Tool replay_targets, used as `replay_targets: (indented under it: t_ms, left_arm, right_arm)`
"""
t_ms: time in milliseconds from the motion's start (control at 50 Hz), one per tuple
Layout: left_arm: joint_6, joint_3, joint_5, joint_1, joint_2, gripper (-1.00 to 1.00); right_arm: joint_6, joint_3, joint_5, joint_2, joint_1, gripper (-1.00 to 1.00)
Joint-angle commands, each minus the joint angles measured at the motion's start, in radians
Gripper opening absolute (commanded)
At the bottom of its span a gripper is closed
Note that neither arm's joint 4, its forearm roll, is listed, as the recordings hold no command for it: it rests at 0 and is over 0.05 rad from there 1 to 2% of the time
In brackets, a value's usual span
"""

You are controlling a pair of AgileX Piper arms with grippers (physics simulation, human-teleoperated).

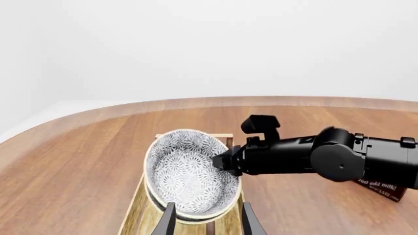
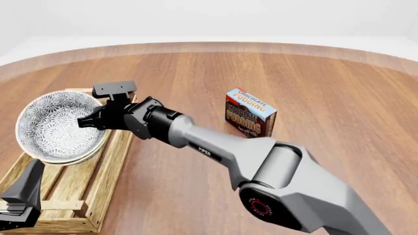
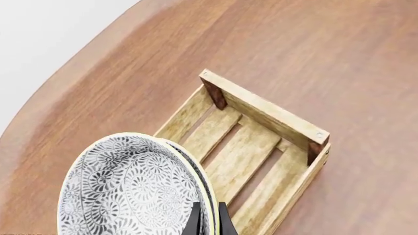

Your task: Stack the left bowl on the right bowl and place them in the tray.

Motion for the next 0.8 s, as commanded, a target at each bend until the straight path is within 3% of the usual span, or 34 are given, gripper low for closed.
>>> replay_targets:
  t_ms: [20,800]
  left_arm:
    - [0.000,0.000,0.000,0.000,0.000,1.00]
    - [0.000,0.000,0.000,0.000,0.000,1.00]
  right_arm:
    - [0.008,-0.015,-0.012,0.004,0.007,-1.00]
    - [-0.009,-0.107,0.053,0.081,0.015,-1.00]
